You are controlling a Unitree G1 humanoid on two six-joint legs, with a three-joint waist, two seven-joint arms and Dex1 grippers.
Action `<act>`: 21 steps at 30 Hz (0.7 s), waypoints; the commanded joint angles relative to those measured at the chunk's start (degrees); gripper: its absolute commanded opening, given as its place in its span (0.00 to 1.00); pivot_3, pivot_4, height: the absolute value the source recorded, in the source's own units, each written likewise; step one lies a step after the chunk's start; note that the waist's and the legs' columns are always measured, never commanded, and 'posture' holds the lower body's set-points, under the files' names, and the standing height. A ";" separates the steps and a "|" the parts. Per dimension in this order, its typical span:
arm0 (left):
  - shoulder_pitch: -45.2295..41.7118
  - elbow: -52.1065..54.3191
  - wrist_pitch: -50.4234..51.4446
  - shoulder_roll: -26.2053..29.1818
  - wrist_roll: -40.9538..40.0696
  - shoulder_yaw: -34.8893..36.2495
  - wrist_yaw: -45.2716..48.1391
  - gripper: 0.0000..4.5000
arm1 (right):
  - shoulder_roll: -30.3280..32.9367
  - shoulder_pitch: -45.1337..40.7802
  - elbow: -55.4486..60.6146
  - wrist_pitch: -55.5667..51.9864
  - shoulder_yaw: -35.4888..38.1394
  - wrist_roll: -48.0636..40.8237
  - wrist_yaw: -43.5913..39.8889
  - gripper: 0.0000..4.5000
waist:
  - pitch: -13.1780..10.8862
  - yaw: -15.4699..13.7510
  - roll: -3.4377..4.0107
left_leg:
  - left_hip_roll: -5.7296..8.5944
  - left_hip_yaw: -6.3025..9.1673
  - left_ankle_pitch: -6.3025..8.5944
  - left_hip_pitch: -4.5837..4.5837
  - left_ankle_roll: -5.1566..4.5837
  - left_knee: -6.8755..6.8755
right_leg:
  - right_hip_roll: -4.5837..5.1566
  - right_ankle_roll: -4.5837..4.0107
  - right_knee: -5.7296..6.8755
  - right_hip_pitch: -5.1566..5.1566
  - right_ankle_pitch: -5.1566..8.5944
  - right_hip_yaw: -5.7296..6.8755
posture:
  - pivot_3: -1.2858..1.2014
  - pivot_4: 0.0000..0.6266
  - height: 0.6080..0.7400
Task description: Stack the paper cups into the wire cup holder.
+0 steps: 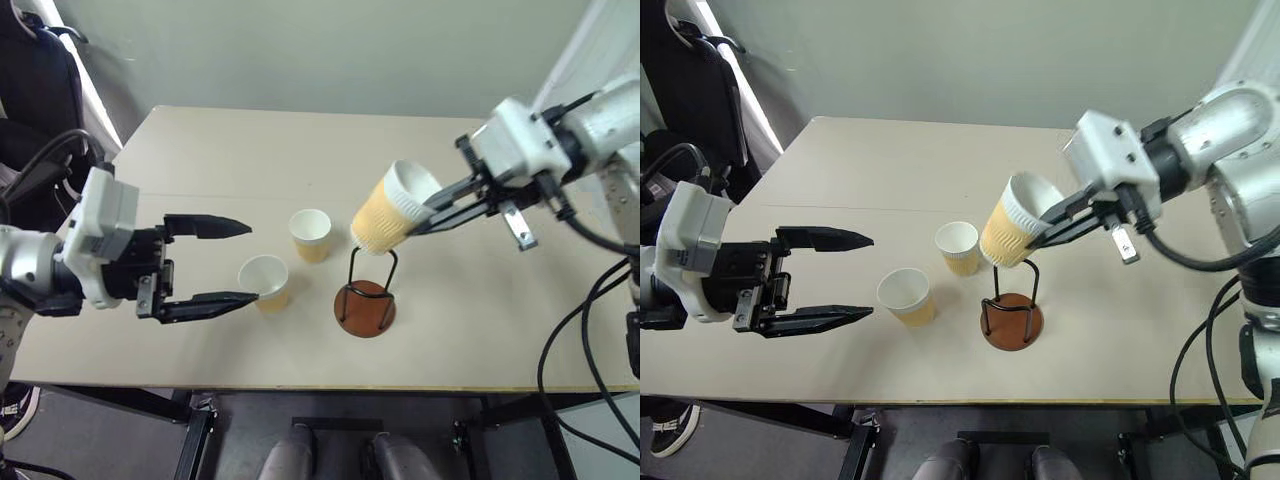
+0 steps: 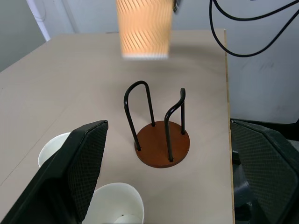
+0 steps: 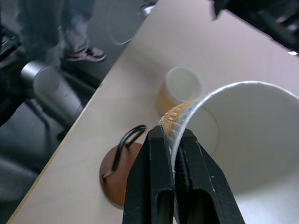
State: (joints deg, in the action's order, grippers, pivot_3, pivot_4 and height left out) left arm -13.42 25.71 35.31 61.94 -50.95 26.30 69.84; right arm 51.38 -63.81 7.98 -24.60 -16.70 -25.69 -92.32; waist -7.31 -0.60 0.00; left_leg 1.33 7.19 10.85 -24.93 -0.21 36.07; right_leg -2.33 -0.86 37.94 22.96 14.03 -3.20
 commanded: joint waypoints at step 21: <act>4.50 3.22 3.44 4.46 -1.49 4.87 0.15 1.00 | -1.04 2.41 -1.59 9.17 -7.51 7.94 -0.18 0.02 | -0.01 0.19 0.01 | -0.61 -0.04 0.12 0.02 0.46 0.00 | -0.53 -0.52 0.03 0.17 -0.19 0.00 | 0.52 0.24 1.00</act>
State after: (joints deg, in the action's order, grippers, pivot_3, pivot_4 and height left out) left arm -8.99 27.70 38.35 65.28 -52.13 28.97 69.43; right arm 49.60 -60.91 5.15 -16.27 -23.97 -17.21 -92.32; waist -7.32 -0.41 0.01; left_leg 0.69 7.15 10.96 -24.91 0.26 36.07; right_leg -2.88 -1.41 37.97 23.13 13.83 -3.20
